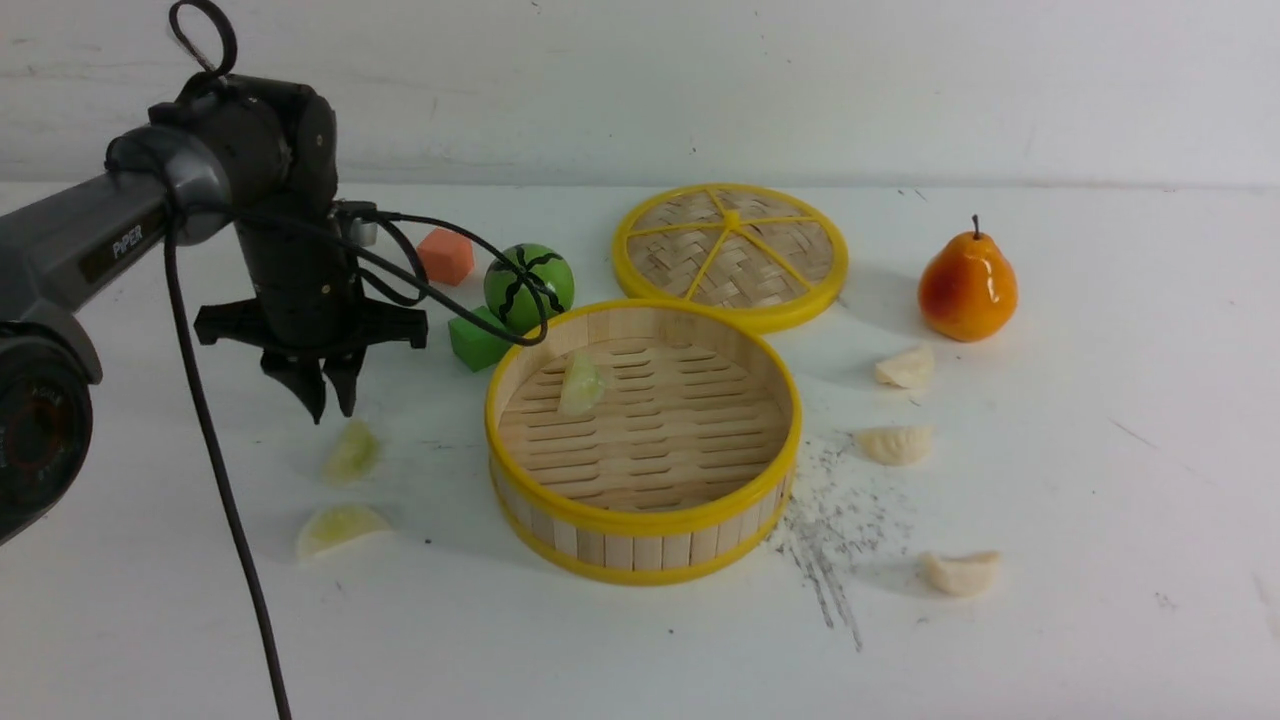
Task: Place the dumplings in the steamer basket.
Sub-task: Use the left arm to grab a dumpling, then use the left arm to put the dumpling into the steamer
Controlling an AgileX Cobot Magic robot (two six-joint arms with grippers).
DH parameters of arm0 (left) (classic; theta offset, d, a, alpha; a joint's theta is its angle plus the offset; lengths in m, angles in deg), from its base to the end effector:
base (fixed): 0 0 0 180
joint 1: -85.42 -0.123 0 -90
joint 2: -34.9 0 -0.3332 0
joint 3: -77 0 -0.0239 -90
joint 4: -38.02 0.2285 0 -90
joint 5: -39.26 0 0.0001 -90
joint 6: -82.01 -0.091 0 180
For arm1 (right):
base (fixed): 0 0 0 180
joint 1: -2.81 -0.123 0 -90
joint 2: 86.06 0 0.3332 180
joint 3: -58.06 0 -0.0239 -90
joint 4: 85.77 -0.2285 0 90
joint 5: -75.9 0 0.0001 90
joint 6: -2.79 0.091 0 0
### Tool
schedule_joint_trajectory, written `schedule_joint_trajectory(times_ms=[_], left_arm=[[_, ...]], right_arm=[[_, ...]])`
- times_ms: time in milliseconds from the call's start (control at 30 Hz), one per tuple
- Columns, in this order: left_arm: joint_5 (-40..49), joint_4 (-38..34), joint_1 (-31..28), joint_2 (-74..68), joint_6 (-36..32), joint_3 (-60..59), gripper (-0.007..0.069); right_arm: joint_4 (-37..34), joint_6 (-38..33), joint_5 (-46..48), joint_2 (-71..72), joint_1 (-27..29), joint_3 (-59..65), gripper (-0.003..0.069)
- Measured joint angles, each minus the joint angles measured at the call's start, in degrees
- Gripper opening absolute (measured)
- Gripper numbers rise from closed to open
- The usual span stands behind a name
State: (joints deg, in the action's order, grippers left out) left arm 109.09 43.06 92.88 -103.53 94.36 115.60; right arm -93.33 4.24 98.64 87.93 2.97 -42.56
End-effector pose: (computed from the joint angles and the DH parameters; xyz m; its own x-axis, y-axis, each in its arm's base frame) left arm 0.4916 -0.0568 0.2394 -0.9796 -0.0568 -0.1926 -0.0669 0.9967 0.0464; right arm -0.0191 0.0047 0.1720 -0.3116 0.1473 -0.9387 0.0001 0.9879 0.1549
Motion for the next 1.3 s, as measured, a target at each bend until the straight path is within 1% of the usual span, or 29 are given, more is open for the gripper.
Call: schedule_joint_trajectory(times_ms=[33,133,200,333,433,533,633,700,900,1133,1267,1300], left_arm=[[0.08,0.17,0.00,0.00,0.21,0.00,0.0258],[0.12,0.11,0.05,0.00,0.38,0.00,0.0340],[0.21,-0.26,0.05,0.00,0.38,0.00,0.0375],[0.31,-2.59,0.05,0.00,0.38,-0.21,0.0391],[0.26,-5.04,0.05,0.00,-0.11,-1.48,0.0388],[0.18,-5.97,0.05,0.00,-0.66,-3.39,0.0352],[0.12,-5.38,0.05,0.00,-0.72,-5.29,0.0272],[-0.37,-4.71,0.05,0.15,-0.73,-5.92,0.0235],[-0.67,-4.41,0.05,0.35,-0.87,-6.14,0.0232],[0.19,-5.75,0.05,3.64,-3.71,-4.72,0.0232],[0.24,-9.02,0.05,7.61,-3.76,-2.35,0.0232],[0.24,-12.06,0.05,9.34,-3.76,-1.88,0.0232]], right_arm=[[0.00,0.00,0.00,0.00,0.00,0.00,0.0239],[0.00,0.00,0.00,0.00,0.00,0.00,0.0239],[0.00,0.00,0.00,0.00,0.00,0.00,0.0239],[0.00,0.00,0.00,0.00,0.00,0.00,0.0239],[0.00,0.00,0.00,0.00,0.00,0.00,0.0239],[0.00,0.00,0.00,0.00,0.00,0.00,0.0239],[0.00,0.00,0.00,0.00,0.00,0.00,0.0239],[0.00,0.00,0.00,0.00,0.00,0.00,0.0239],[0.00,0.00,0.00,0.00,0.00,0.00,0.0239],[0.00,0.00,0.00,0.00,0.00,0.00,0.0239],[0.00,0.00,0.00,0.00,0.00,0.00,0.0239],[0.00,0.00,0.00,0.00,0.00,0.00,0.0239]])
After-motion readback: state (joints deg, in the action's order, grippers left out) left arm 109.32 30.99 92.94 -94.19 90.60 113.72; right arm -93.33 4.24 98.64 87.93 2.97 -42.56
